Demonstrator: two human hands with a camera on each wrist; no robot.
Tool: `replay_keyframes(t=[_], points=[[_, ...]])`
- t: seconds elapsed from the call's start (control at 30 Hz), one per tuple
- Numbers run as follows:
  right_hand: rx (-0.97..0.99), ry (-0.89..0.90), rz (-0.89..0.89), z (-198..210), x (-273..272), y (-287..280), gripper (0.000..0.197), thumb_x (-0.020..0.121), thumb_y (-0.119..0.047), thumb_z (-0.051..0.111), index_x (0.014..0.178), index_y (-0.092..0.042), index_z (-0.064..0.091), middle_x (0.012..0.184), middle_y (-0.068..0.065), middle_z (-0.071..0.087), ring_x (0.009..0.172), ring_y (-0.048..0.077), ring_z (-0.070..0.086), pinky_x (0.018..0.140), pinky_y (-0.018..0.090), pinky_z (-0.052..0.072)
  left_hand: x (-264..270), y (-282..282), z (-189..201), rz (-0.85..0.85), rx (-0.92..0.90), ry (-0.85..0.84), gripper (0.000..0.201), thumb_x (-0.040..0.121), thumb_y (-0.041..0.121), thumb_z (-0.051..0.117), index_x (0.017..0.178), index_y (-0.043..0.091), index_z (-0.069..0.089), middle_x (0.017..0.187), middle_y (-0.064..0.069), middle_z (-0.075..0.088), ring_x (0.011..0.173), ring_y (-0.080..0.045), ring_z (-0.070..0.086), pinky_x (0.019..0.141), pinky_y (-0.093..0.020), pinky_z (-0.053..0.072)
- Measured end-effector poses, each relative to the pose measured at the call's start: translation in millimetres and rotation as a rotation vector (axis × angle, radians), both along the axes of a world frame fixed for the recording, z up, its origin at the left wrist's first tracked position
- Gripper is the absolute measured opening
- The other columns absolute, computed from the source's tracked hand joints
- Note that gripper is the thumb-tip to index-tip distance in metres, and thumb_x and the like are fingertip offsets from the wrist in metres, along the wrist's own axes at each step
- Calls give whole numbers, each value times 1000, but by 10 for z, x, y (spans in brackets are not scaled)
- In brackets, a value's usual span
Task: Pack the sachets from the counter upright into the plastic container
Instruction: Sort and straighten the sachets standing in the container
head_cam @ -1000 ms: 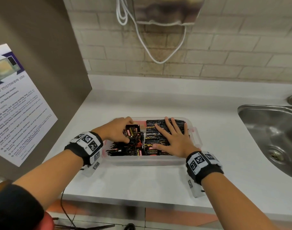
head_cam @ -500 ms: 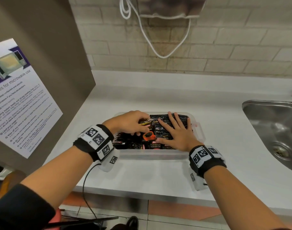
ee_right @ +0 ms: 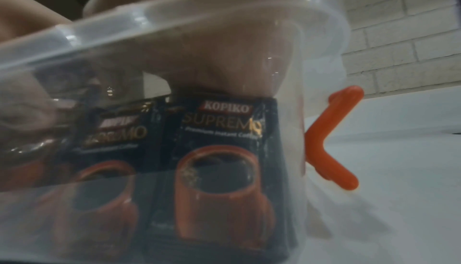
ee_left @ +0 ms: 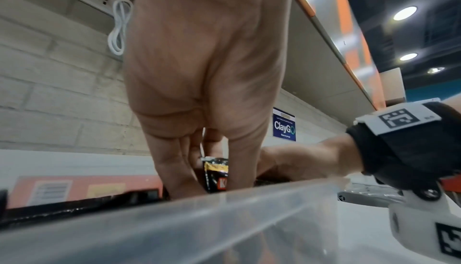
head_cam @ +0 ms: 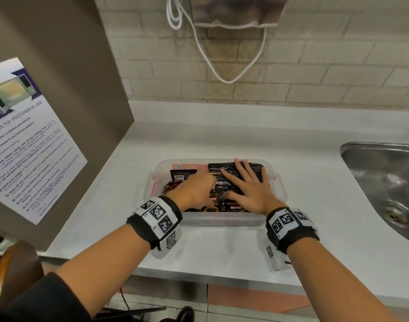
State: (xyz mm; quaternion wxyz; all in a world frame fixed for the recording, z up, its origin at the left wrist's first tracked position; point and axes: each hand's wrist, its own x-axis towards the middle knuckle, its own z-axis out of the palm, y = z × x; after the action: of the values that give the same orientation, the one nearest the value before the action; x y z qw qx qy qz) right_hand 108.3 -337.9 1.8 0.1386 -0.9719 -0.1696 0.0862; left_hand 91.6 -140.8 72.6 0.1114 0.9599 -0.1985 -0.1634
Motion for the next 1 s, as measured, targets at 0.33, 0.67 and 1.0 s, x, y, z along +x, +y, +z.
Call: replay_keyframes(t=[0.33,0.67,1.0], points=[[-56,-10,14,-11,10,-9,65,98,-63,35,150,-59,-4,164,-9,-25,148,13,-31,115,57,-25,8,30,162,-67,-156,90,14,88,18,75,84,18,62,72,7,61,68,-14,63,69,-32,52],[-38,8,1,20,13,-8,64,98,-64,36,150,-59,-1,165,-8,-22,149,12,-30,115,56,-26,-28,71,89,-2,-250,108,24,84,6,78,72,18,60,73,0,69,62,-12,70,65,-25,55],[-50,4,16,36,-37,2,99,65,-97,23,152,-57,-1,165,-6,-22,149,13,-28,116,59,-22,-71,65,-135,37,-202,8,35,74,15,86,78,19,52,81,2,55,73,-14,51,62,-30,39]])
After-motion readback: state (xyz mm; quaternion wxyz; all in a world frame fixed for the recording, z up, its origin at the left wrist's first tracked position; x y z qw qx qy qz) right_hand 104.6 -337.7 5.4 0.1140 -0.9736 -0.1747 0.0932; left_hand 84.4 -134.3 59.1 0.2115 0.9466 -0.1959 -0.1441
